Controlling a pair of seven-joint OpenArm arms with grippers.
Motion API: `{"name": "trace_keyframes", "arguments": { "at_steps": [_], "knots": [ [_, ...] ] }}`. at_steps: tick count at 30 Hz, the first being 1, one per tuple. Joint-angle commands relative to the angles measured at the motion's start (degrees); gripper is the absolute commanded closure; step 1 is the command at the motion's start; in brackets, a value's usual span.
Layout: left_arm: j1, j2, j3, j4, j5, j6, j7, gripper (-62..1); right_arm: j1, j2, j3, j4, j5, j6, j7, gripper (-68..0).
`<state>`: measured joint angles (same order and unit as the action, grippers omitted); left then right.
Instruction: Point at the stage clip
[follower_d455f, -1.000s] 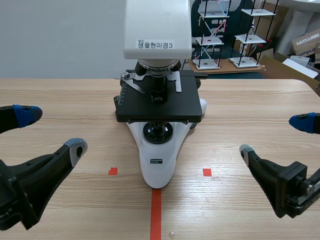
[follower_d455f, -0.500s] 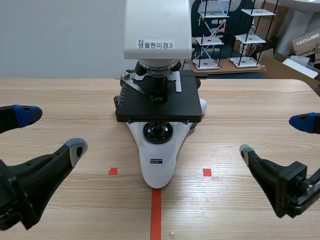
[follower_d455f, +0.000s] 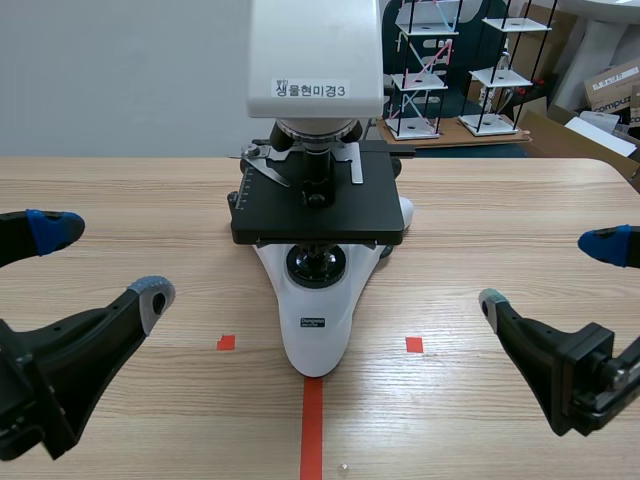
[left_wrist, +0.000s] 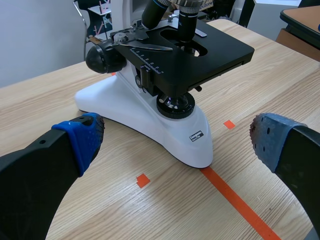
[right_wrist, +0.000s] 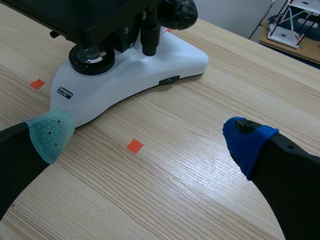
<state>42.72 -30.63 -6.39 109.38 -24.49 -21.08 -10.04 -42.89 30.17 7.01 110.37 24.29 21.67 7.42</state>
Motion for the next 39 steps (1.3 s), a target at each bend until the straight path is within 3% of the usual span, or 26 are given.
{"name": "trace_keyframes", "arguments": {
  "at_steps": [1,14,19,24,27,30,32,39],
  "knots": [
    [0.3,0.1,-0.5,1.0,-0.3,-0.1,-0.9,-61.5,-0.1,0.6,0.1,0.3,0.6,-0.2,0.8,-67.1],
    [0.3,0.1,-0.5,0.8,-0.4,0.4,-0.9,-61.0,-0.1,0.6,0.1,0.3,0.6,-0.2,2.6,-67.1],
    [0.3,0.1,-0.5,0.8,-0.3,0.4,-0.9,-49.1,-0.1,0.6,0.1,0.3,0.6,-0.2,2.6,-67.1],
    [0.3,0.1,-0.5,0.8,-0.3,0.4,-0.8,-42.1,-0.1,0.6,0.1,0.3,0.6,-0.2,2.6,-67.1],
    [0.3,0.1,-0.5,0.8,0.1,0.4,-0.8,-29.7,-0.1,0.6,0.1,0.3,0.6,-0.2,2.6,-67.1],
    [-0.1,0.1,-0.5,0.7,0.5,0.4,-0.8,-11.9,-0.1,0.6,0.1,0.3,0.6,-0.2,2.6,-67.1],
    [-0.9,-0.1,-0.5,0.0,0.5,0.5,-0.6,-4.5,-0.1,0.6,0.1,0.3,0.6,-0.2,2.6,-67.1],
    [-6.3,-4.4,-0.5,-4.3,0.0,0.8,-1.6,-3.6,-0.1,0.6,0.1,0.3,0.6,-0.2,2.6,-67.1]
  ]
}}
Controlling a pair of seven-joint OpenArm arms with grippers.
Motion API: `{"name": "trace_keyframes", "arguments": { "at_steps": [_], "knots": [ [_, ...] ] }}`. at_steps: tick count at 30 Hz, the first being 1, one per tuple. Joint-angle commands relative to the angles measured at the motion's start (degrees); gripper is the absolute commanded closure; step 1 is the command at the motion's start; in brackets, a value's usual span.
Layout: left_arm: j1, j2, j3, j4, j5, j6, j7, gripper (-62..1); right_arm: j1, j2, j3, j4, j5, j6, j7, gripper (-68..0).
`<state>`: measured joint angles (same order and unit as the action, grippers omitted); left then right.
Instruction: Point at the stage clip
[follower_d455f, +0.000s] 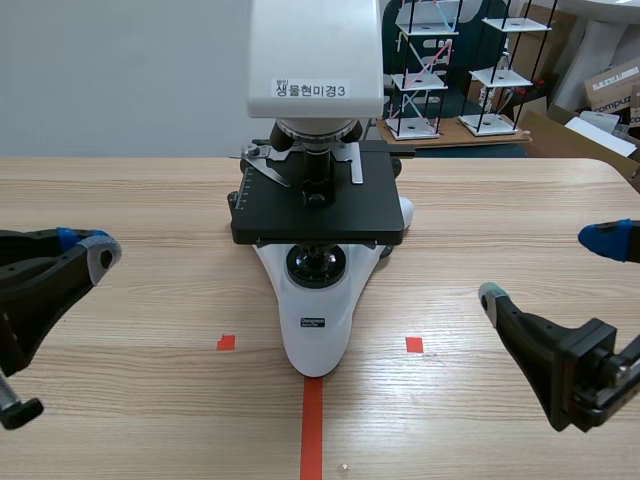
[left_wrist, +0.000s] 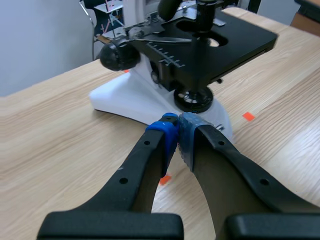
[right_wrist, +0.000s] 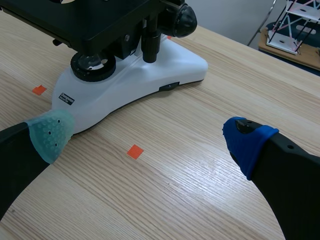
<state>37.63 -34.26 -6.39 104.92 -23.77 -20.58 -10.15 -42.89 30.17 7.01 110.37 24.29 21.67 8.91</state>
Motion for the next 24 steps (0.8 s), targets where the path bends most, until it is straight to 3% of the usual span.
{"name": "trace_keyframes", "arguments": {
  "at_steps": [1,11,24],
  "knots": [
    [-2.2,-1.5,-0.5,-0.4,-0.7,0.3,-2.1,-3.6,-0.1,0.6,0.1,0.3,0.6,-0.2,1.1,-67.1],
    [-14.7,-7.9,2.1,-8.0,-0.7,0.0,-3.5,-3.6,-0.1,0.6,0.1,0.3,0.6,-0.2,1.1,-67.1],
    [-29.2,-9.3,10.8,-16.8,-0.1,-4.7,-2.0,-3.6,-0.1,0.6,0.1,0.3,0.6,-0.2,1.1,-67.1]
  ]
}}
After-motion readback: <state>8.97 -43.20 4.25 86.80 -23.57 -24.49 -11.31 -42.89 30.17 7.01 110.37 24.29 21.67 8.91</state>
